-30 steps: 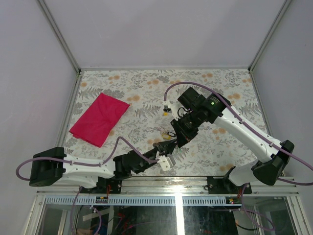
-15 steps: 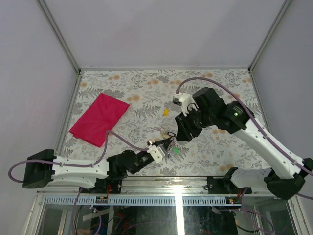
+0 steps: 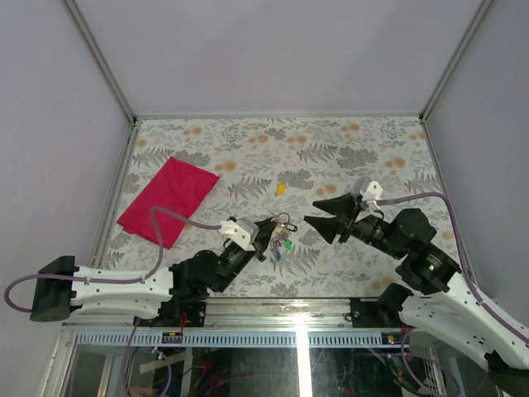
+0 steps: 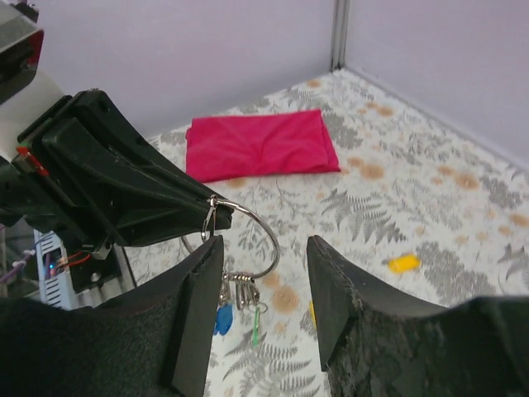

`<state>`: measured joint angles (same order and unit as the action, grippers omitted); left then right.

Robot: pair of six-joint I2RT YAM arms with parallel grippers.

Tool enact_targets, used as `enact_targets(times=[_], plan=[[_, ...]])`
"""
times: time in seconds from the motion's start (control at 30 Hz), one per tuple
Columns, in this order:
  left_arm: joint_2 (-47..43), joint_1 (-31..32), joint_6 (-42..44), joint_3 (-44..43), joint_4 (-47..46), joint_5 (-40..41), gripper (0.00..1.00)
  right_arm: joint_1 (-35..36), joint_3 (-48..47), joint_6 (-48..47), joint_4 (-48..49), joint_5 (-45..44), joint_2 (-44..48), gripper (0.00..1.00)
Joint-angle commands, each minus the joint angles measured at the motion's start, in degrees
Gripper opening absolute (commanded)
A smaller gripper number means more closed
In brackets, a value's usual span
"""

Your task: Put the keys on the keyring

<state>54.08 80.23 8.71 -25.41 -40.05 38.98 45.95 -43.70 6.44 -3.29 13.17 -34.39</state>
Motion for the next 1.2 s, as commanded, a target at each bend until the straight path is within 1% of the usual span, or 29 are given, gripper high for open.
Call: enact_targets(times=[0.0, 0.13, 0.47, 0.93, 1.03, 1.17], plan=[[-1.12, 0.29, -5.31, -4.5, 0.51, 7.47, 0.0, -0.16, 2.97, -4.66, 19.46, 4.58, -0.47, 0.51], [-1.78, 0.28, -5.29, -5.58, 1.3, 8.78, 0.0, -0.16, 1.57, -5.5, 19.4, 10.21, -4.3, 0.51], [-1.36, 0.28, -5.24, -7.19, 3.28, 11.2, 0.0, 0.1, -0.18, -4.64, 21.5, 15.29, -12.03, 0.48], [-0.75, 0.24, -5.37, -8.07, 3.77, 10.88, 0.0, 4.83, -1.16, -7.15, 21.99, 11.55, -16.28, 0.4], [-0.85, 0.28, -5.48, -8.08, 4.08, 10.87, 0.0, 5.26, -1.42, -7.52, 22.46, 10.52, -17.04, 0.36], [-1.29, 0.28, -5.53, -8.01, 4.67, 10.82, 0.0, 5.41, -1.3, -7.5, 23.83, 9.4, -17.48, 0.28]])
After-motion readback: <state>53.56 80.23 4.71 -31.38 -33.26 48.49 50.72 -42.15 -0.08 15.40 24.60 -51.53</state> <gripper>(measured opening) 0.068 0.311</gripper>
